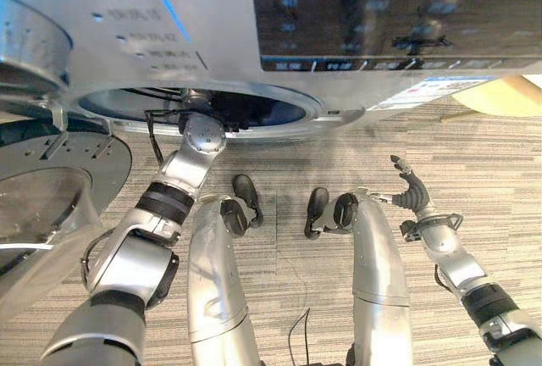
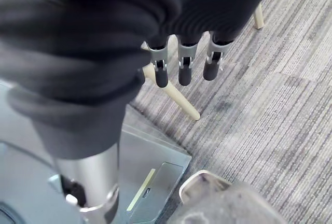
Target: Grab the laundry basket,head to the washer,open it,put in the laundry and shut it.
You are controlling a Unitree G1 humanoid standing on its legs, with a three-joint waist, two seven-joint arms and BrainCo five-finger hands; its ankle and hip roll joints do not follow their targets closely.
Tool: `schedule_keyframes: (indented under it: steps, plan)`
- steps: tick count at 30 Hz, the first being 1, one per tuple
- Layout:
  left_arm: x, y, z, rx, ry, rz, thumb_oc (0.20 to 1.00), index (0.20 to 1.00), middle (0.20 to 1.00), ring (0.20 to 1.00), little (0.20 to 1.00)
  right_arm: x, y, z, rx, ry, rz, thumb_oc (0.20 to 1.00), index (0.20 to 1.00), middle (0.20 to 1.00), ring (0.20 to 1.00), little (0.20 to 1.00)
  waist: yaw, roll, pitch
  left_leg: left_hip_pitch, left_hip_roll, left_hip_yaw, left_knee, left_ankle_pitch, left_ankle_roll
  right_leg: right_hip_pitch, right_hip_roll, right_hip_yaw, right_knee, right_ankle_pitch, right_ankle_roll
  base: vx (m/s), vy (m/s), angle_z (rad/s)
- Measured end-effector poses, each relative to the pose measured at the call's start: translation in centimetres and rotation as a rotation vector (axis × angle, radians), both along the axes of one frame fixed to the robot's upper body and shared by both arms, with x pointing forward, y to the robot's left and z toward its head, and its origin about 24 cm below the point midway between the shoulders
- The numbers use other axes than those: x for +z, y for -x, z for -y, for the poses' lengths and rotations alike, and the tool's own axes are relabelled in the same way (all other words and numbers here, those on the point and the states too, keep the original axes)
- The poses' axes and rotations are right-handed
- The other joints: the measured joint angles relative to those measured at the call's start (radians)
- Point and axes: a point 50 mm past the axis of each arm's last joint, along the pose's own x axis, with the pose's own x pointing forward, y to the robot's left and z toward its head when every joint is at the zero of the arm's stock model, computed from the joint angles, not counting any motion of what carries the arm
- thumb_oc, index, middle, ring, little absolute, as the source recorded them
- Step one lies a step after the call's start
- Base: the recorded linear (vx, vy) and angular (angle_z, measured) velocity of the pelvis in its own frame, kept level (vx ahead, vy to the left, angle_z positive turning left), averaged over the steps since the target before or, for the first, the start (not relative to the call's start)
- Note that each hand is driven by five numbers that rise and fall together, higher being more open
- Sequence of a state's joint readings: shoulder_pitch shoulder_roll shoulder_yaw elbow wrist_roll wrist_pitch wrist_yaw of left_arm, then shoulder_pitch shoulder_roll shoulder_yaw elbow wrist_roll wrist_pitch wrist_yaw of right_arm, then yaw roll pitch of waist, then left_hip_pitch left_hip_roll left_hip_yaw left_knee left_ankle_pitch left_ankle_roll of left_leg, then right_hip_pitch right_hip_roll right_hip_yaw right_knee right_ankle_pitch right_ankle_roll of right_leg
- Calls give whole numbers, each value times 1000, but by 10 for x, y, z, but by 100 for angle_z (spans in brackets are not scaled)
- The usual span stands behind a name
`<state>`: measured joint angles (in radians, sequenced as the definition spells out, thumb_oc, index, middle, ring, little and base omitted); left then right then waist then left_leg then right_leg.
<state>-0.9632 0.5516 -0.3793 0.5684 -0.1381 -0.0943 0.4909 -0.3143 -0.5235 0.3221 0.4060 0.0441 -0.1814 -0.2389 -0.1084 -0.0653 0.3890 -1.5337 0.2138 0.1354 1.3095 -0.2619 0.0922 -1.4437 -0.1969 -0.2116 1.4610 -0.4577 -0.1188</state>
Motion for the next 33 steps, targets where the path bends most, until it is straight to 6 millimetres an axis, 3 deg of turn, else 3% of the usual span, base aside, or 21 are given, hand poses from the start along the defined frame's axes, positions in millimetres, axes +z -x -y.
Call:
schedule_keyframes:
  steps: [4,5,6,7,11,19,21,25,29,31,32,33]
  plan:
    - [43,1,-1,106,17,167,200,200,200,200,200,3,1,-6,33,-5,26,1000,1000,1000,1000,1000,-7,0,0,-1,3,0,-1,0,-1,-1,3,1,-4,-2,6,-7,27,-3]
    - [65,2,-13,233,-126,249,200,200,200,200,200,7,2,-11,69,2,45,1000,1000,1000,1000,1000,-22,0,0,-5,8,1,-1,0,-1,-5,8,1,-9,0,9,-9,23,-9]
    - [75,3,-25,307,-212,275,548,548,548,548,548,9,3,-14,85,0,60,1000,1000,1000,1000,1000,-29,0,0,-7,11,1,0,0,-1,-6,11,0,-10,2,11,-12,18,-12]
    - [83,5,-32,347,-238,295,1000,1000,1000,1000,1000,9,4,-14,87,-4,67,1000,1000,1000,1000,1000,-32,0,0,-7,13,1,0,0,-1,-6,15,1,-13,2,12,-12,10,-12]
    - [99,5,-29,362,-281,314,1000,1000,1000,1000,1000,4,8,-12,82,-4,50,1000,1000,1000,1000,1000,-27,1,-1,-9,14,-1,0,-4,-6,-6,21,1,-18,5,7,-2,2,-2]
    - [88,-2,-26,288,-325,203,1000,1000,1000,1000,1000,16,2,-13,84,-8,87,1000,1000,1000,1000,1000,-16,2,-1,3,9,0,-11,-3,-6,6,18,1,-26,5,6,-3,-1,1]
    - [63,-6,-30,266,-332,119,1000,1000,1000,1000,1000,16,1,-10,68,-13,84,1000,1000,1000,1000,1000,-6,3,-2,36,1,4,-47,-1,-12,36,17,0,-55,5,6,-32,6,9]
    - [-58,5,-38,174,-81,-174,1000,1000,1000,1000,1000,4,4,-7,33,-15,30,1000,1000,1000,1000,1000,24,11,-16,177,-19,32,-204,35,-31,154,13,-3,-191,28,23,-34,16,10]
    - [-132,52,-34,67,44,-315,1000,1000,1000,1000,1000,-11,13,3,-40,-31,-20,1000,1000,1000,1000,1000,48,12,-17,314,-36,49,-330,70,-39,288,12,-18,-307,44,26,0,29,12]
    - [-178,78,-32,39,78,-459,1000,1000,1000,1000,1000,-28,19,11,-82,-20,-97,1000,1000,1000,1000,1000,74,11,-24,411,-52,51,-388,72,-44,386,12,-24,-365,48,33,29,26,12]
    - [-205,95,-33,31,101,-561,1000,1000,1000,1000,1000,-42,27,14,-97,-13,-156,1000,1000,1000,1000,1000,91,14,-72,460,-60,53,-420,73,-46,435,13,-27,-401,51,38,102,23,13]
    - [-212,101,-35,28,125,-585,1000,1000,1000,1000,1000,-46,27,15,-102,-6,-176,1000,1000,1000,1000,1000,91,14,-75,496,-63,53,-442,73,-47,475,13,-34,-423,52,42,73,3,12]
